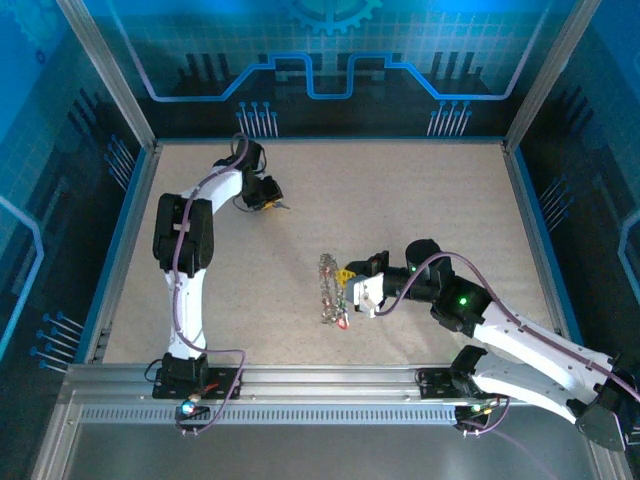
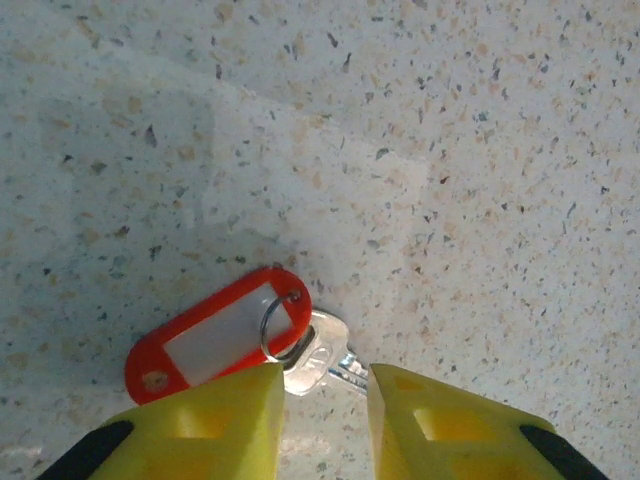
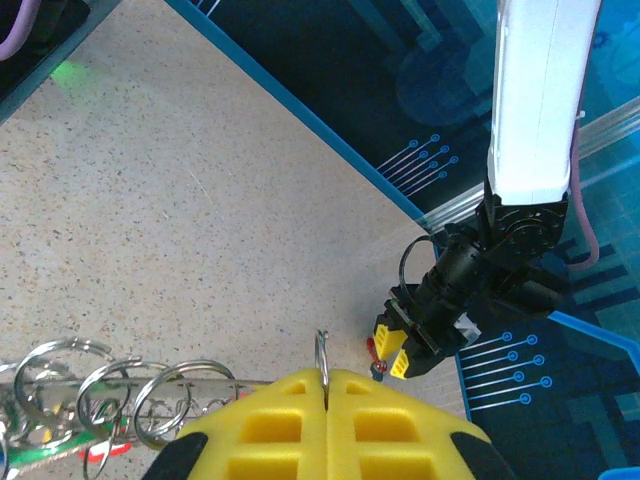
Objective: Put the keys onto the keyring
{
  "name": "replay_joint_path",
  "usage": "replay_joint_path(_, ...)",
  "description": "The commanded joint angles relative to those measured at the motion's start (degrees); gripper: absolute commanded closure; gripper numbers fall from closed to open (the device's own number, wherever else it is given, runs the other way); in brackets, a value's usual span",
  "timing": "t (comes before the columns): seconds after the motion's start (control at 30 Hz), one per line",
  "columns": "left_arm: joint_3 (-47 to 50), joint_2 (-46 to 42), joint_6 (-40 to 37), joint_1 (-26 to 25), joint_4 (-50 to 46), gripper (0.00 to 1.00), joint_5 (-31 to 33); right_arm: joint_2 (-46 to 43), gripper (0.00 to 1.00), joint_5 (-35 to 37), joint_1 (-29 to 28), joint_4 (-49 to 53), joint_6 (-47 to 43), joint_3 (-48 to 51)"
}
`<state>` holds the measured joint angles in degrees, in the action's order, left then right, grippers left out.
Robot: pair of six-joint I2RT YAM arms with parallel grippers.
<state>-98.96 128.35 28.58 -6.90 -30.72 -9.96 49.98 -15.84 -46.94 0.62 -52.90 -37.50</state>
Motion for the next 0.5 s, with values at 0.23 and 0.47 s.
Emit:
replay_joint_path(0.23,-2.02,3.16,-2.29,0.48,-1.36,0.69,0.79,-0.60,1.00,-1.02,-0.48,-1.06,0.98,-1.63)
replay_joint_path(0.47,-3.18,3.94,-3.23,0.49,-1.60,0.70,2.82,-0.56,1.00,-1.22,-0.39,-1.06,0.96,-1.63)
